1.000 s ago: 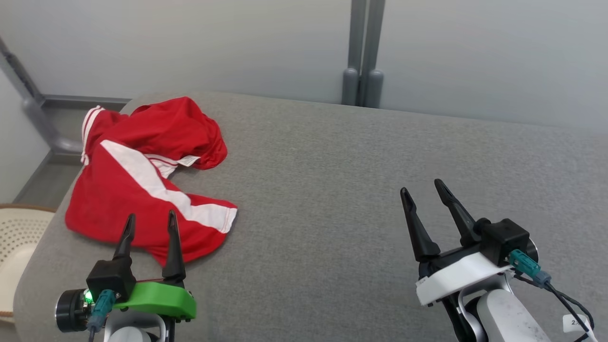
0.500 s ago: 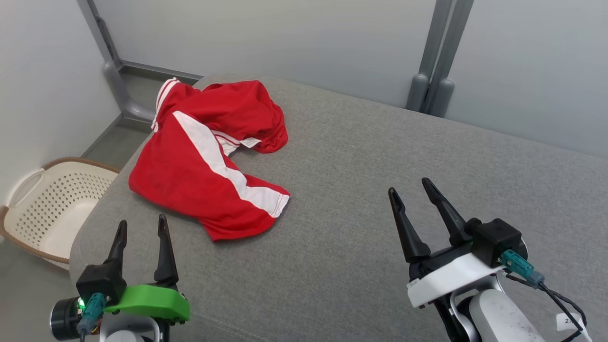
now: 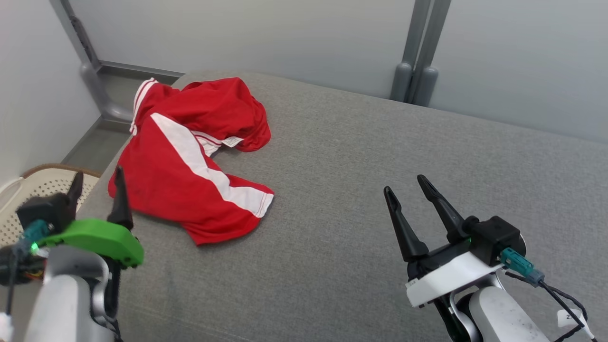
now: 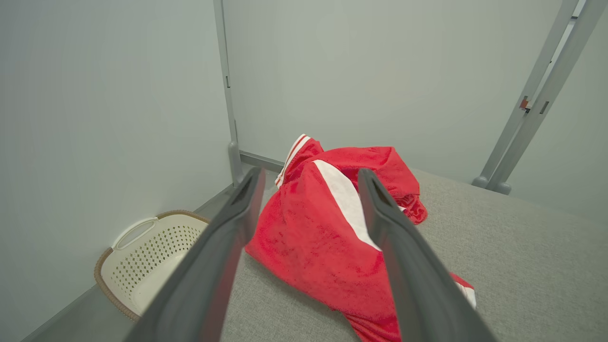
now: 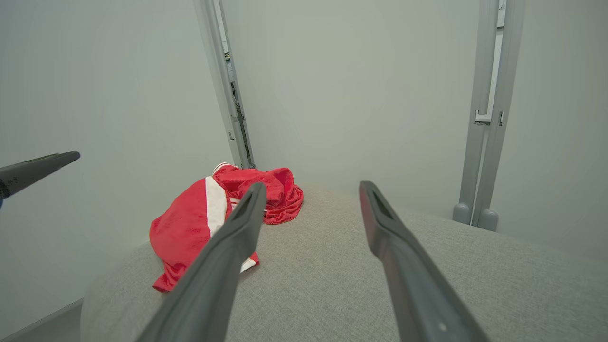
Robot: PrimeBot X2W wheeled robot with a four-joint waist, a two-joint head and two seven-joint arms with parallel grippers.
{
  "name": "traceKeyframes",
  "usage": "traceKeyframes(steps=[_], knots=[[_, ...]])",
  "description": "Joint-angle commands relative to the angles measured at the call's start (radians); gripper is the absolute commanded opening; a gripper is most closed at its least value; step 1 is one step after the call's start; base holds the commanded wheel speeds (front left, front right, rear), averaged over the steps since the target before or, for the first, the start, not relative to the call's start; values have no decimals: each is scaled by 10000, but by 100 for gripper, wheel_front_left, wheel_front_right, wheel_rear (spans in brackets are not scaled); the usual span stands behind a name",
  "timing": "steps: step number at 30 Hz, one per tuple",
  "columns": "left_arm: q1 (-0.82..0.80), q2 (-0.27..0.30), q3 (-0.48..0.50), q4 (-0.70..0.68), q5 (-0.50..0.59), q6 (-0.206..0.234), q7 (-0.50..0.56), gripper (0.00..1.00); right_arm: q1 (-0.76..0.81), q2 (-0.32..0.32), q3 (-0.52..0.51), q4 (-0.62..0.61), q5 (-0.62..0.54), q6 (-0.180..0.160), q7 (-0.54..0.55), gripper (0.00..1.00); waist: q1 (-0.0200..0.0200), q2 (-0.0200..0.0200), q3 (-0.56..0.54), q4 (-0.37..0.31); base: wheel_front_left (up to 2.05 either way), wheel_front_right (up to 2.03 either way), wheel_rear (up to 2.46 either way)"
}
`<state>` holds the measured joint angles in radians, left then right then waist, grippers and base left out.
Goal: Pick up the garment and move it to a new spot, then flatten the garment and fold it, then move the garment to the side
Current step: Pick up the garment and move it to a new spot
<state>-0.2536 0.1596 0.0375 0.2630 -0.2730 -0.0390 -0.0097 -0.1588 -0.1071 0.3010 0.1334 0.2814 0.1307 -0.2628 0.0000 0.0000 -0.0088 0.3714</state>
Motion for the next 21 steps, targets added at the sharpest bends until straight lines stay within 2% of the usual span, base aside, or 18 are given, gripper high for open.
traceKeyframes(steps=[1, 6, 12, 18, 21], knots=[[-401, 241, 81, -52, -107, 42, 372, 100, -120, -40, 2, -88, 110, 0, -29, 100, 0, 0, 333, -459, 0, 0, 0], [-1504, 959, 548, 400, -694, -89, 1966, 100, -387, -300, 262, -396, 325, -1, -29, 100, 0, 0, 927, -1175, 0, 0, 0], [-2682, 2030, 930, 2222, -1732, -569, 4132, 100, -884, -662, 547, -628, 418, -1, -29, 100, 0, 0, 1744, -2318, 0, 0, 0], [-3197, 2539, 1174, 3782, -2422, -718, 5095, 100, -1172, -856, 601, -716, 471, -1, -29, 100, 0, 0, 2283, -3068, 0, 0, 0], [-3332, 2807, 1391, 4515, -2605, -660, 5150, 100, -1244, -903, 628, -762, 508, -1, -29, 100, 0, 0, 2462, -3332, 0, 0, 0]])
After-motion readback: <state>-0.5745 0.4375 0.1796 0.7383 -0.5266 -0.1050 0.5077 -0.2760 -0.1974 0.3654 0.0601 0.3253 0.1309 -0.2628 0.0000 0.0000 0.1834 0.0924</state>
